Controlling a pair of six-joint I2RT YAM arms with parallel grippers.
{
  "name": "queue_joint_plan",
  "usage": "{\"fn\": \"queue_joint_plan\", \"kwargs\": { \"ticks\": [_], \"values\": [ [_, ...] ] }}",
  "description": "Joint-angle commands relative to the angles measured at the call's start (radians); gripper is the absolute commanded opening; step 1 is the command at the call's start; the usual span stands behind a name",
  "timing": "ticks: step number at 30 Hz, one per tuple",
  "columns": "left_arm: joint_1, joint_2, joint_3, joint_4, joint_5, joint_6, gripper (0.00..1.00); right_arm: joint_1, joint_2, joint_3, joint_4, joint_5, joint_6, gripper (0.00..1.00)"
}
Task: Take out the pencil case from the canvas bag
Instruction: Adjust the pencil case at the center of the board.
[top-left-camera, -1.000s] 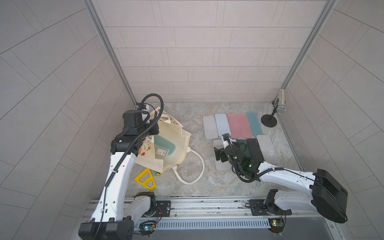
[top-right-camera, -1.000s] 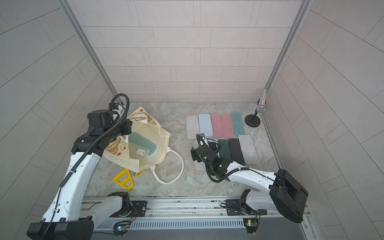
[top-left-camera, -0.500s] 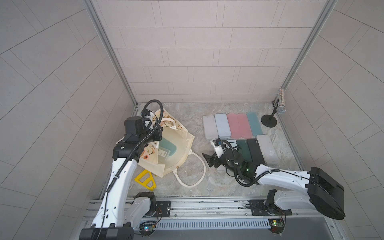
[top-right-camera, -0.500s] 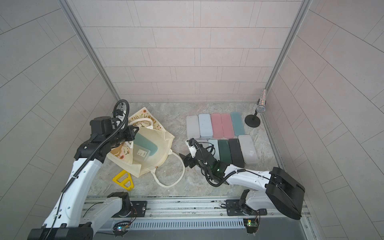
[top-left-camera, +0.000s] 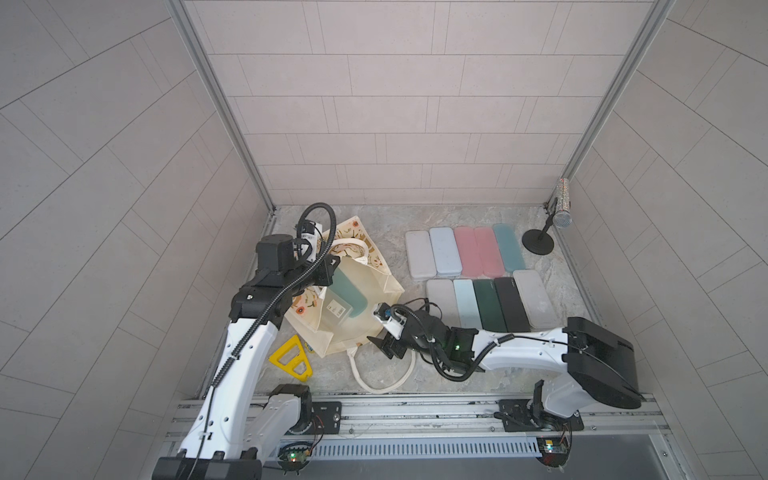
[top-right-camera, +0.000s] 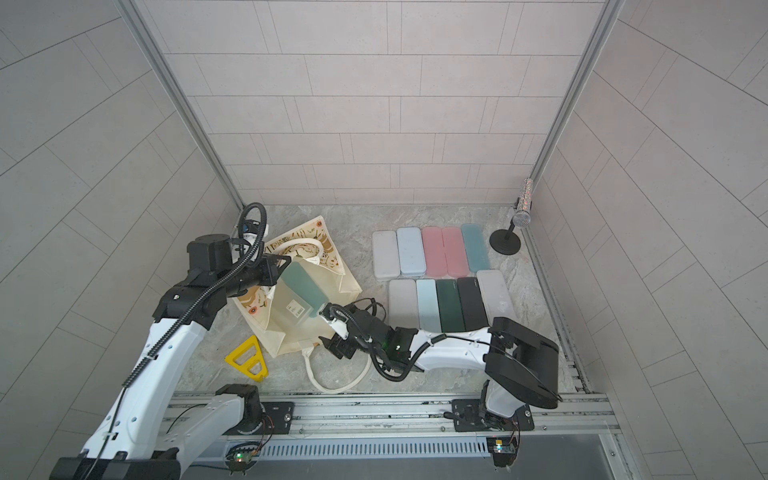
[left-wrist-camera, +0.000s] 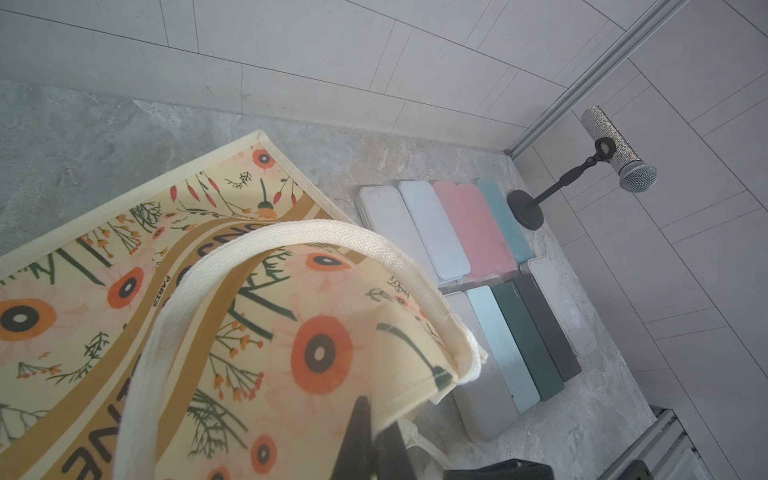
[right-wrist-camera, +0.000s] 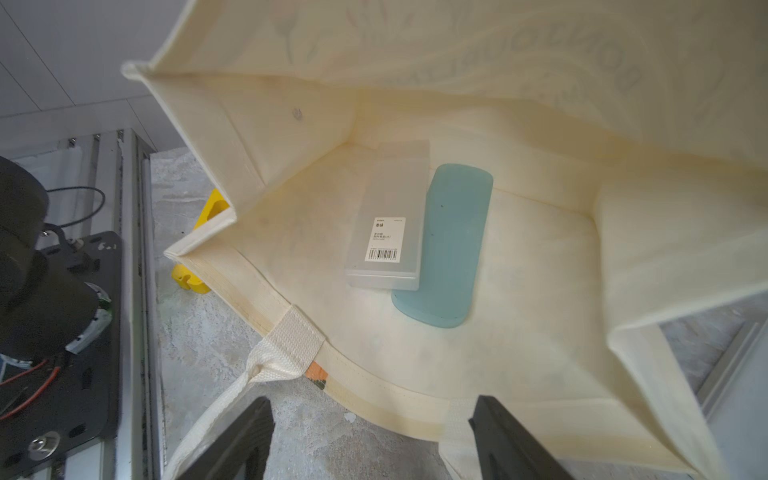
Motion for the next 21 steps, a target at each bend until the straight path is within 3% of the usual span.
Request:
{"fn": "queue_joint_plan", "kwargs": {
  "ticks": [1,5,10,21],
  "values": [
    [-0.007,-0.015,0.005,0.033,0.016,0.010,0.00,0.015,0.066,0.063,-0.018,0.001,-0.063,0.78],
    [-0.011,-0.011,0.012,0.026,0.017,0.010,0.00,0.057,0.153,0.159,-0.075,0.060,-0.121,0.78],
    [-0.015,-0.005,0.026,0.005,0.008,0.010,0.00,0.053,0.241,0.207,-0.001,0.091,-0.108,0.75],
    [-0.017,0.006,0.072,-0.036,0.023,0.013,0.00,-0.007,0.428,0.354,0.057,0.006,-0.054,0.74]
  ]
}}
